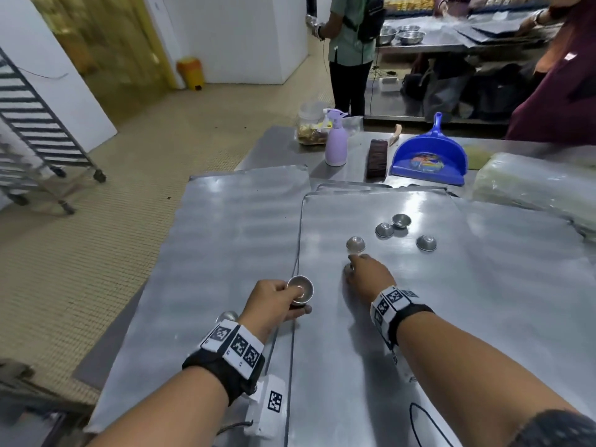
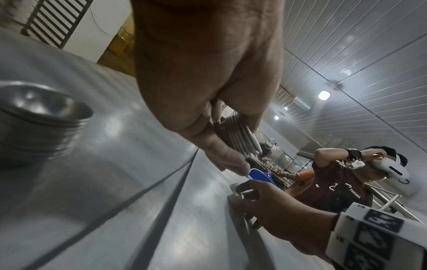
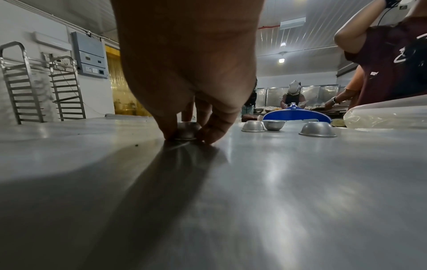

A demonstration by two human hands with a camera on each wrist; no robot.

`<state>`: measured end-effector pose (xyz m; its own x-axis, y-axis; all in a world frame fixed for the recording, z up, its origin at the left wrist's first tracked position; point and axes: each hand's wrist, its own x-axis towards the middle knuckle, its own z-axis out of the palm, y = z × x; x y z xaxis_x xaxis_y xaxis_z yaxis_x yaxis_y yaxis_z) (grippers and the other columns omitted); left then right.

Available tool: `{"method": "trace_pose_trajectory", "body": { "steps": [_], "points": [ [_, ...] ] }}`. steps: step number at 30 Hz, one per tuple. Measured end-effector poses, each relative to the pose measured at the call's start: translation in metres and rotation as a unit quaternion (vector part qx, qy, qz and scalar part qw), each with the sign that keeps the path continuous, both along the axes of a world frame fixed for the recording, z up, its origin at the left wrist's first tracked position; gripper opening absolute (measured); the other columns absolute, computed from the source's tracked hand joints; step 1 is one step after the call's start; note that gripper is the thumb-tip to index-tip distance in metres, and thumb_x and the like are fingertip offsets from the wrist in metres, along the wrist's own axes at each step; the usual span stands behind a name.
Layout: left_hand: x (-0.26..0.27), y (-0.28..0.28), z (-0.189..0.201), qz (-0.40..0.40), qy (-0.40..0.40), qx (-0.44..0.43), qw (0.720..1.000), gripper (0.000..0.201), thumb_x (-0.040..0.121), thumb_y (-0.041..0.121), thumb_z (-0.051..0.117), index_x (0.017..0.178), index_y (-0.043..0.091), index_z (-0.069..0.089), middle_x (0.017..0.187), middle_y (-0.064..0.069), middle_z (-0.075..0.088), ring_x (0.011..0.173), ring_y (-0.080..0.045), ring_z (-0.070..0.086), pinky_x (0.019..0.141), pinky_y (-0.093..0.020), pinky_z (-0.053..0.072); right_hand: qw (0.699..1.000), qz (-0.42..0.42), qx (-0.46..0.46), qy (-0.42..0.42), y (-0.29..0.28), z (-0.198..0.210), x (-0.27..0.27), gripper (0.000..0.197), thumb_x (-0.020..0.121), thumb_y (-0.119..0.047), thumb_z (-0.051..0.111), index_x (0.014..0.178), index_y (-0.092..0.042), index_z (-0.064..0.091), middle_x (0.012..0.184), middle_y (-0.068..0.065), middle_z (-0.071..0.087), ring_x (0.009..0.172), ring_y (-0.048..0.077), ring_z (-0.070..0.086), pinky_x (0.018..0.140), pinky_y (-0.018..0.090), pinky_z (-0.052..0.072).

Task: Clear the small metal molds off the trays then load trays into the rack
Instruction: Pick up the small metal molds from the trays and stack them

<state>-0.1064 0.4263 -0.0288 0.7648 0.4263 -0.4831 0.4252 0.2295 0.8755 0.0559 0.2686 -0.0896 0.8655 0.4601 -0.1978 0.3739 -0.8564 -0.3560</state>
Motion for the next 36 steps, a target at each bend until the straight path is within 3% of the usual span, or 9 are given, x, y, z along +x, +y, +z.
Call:
{"method": "trace_pose_trajectory", "body": {
  "steps": [4,6,10,14,16,22,25,30,36],
  "points": [
    [0.001,-0.018,-0.010,-0.003,0.005,0.006,1.000,0.011,0.092,0.003,0.061,0.089,-0.007,0.066,0.081,-0.020,0.072,0.074,-0.030,0.077,0.080,-0.043,0.061,1.000,-0.014,0.017,0.001,-0.017,-0.004,-0.021,0.026,0.102,-0.023,0.041,0.118,-0.008,0.054,0.121,0.016,0.054,0.104,0.038,0.060,0.083,0.038,0.044],
    [0.000,-0.026,-0.015,0.000,0.002,0.005,1.000,0.010,0.092,0.004,0.062,0.089,-0.005,0.066,0.074,-0.014,0.073,0.075,-0.029,0.077,0.082,-0.045,0.060,0.999,-0.018,0.030,-0.004,-0.026,-0.004,-0.032,0.026,0.101,-0.022,0.043,0.122,-0.009,0.051,0.122,0.015,0.055,0.105,0.037,0.060,0.082,0.038,0.044],
    [-0.008,-0.041,-0.024,0.012,-0.001,0.005,1.000,0.010,0.091,0.008,0.062,0.094,0.000,0.068,0.076,-0.011,0.074,0.077,-0.026,0.078,0.063,-0.032,0.060,0.997,-0.036,0.069,0.012,-0.043,0.000,-0.051,0.045,0.097,-0.026,0.055,0.139,-0.014,0.045,0.133,0.011,0.045,0.106,0.038,0.061,0.090,0.038,0.048],
    [-0.012,-0.048,-0.032,0.007,-0.009,0.001,1.000,0.013,0.092,0.003,0.059,0.099,-0.001,0.069,0.084,-0.018,0.072,0.075,-0.027,0.077,0.066,-0.034,0.062,0.989,-0.064,0.132,0.008,-0.052,0.005,-0.064,0.027,0.091,-0.027,0.064,0.114,-0.013,0.060,0.120,0.006,0.048,0.097,0.034,0.061,0.086,0.035,0.049],
    [-0.010,-0.050,-0.034,0.000,-0.009,0.003,1.000,0.012,0.092,0.002,0.058,0.097,-0.002,0.068,0.086,-0.020,0.071,0.074,-0.028,0.077,0.075,-0.041,0.063,0.988,-0.064,0.143,0.015,-0.055,0.007,-0.067,0.018,0.090,-0.024,0.063,0.104,-0.012,0.064,0.117,0.005,0.050,0.097,0.030,0.061,0.085,0.032,0.048],
    [0.000,-0.047,-0.038,-0.007,-0.011,0.002,1.000,0.012,0.092,0.002,0.057,0.096,-0.003,0.067,0.088,-0.019,0.070,0.074,-0.029,0.077,0.070,-0.037,0.063,0.988,-0.067,0.133,0.026,-0.062,0.011,-0.076,0.018,0.083,-0.027,0.068,0.097,-0.016,0.064,0.110,0.001,0.055,0.096,0.024,0.060,0.085,0.032,0.049],
    [0.004,-0.046,-0.042,-0.009,-0.011,-0.001,1.000,0.012,0.092,0.001,0.057,0.097,-0.004,0.067,0.090,-0.020,0.070,0.075,-0.031,0.077,0.073,-0.039,0.063,0.987,-0.077,0.137,0.030,-0.062,0.009,-0.077,0.023,0.082,-0.029,0.068,0.102,-0.019,0.060,0.107,0.002,0.058,0.097,0.024,0.060,0.084,0.033,0.049],
    [0.009,-0.046,-0.048,-0.012,-0.011,-0.005,1.000,0.009,0.091,0.000,0.058,0.092,-0.003,0.066,0.089,-0.020,0.070,0.076,-0.033,0.077,0.076,-0.040,0.062,0.988,-0.076,0.126,0.041,-0.062,0.005,-0.075,0.062,0.085,-0.034,0.067,0.143,-0.021,0.048,0.130,0.005,0.055,0.117,0.026,0.057,0.098,0.036,0.046],
    [0.013,-0.045,-0.050,-0.011,-0.013,-0.008,1.000,0.010,0.091,0.000,0.059,0.096,-0.005,0.066,0.092,-0.021,0.070,0.076,-0.034,0.077,0.072,-0.037,0.062,0.994,-0.055,0.087,0.038,-0.061,0.005,-0.076,0.060,0.084,-0.042,0.067,0.139,-0.020,0.054,0.130,0.002,0.052,0.120,0.022,0.054,0.097,0.031,0.044]
  ]
}}
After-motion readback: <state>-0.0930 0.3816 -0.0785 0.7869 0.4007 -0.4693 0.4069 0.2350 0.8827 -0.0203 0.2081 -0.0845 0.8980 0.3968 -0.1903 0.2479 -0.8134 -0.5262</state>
